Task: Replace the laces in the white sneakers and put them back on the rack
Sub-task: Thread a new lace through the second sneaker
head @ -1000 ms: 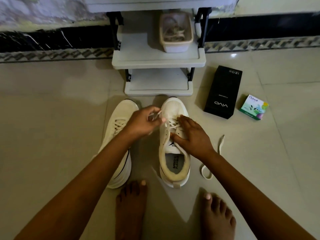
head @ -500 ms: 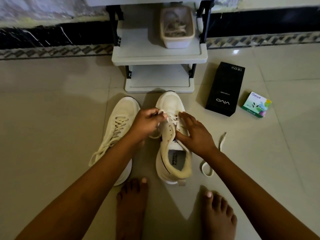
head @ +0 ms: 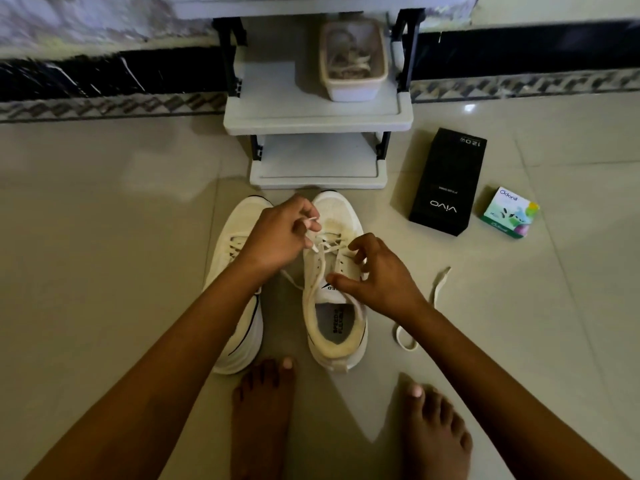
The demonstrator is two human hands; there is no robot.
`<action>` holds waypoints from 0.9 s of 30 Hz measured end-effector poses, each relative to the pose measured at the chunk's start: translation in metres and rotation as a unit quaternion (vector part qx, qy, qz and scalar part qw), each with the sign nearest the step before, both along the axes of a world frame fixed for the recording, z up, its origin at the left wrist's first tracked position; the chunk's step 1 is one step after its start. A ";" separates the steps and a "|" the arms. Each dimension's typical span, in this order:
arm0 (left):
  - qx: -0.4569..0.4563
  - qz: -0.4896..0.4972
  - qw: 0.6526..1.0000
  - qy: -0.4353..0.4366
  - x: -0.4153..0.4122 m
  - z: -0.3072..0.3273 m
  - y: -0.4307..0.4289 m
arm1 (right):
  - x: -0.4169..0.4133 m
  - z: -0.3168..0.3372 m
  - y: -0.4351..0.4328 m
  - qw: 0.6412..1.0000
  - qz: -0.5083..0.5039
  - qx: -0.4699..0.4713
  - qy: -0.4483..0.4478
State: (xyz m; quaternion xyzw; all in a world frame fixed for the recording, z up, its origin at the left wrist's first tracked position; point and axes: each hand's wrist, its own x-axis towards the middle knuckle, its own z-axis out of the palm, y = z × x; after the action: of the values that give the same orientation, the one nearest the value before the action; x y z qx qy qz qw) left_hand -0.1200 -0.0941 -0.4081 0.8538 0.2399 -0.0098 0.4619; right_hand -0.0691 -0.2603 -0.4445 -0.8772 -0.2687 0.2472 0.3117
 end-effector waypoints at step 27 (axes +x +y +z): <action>0.121 -0.032 0.992 -0.027 -0.006 -0.029 -0.045 | 0.010 -0.001 -0.006 0.943 -0.178 0.129 0.250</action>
State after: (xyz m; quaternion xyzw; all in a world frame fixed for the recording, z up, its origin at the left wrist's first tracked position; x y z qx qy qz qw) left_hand -0.1256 -0.1394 -0.4372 0.9106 0.1990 0.0273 0.3612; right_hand -0.0588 -0.2667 -0.4457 -0.7730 -0.0509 0.3625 0.5182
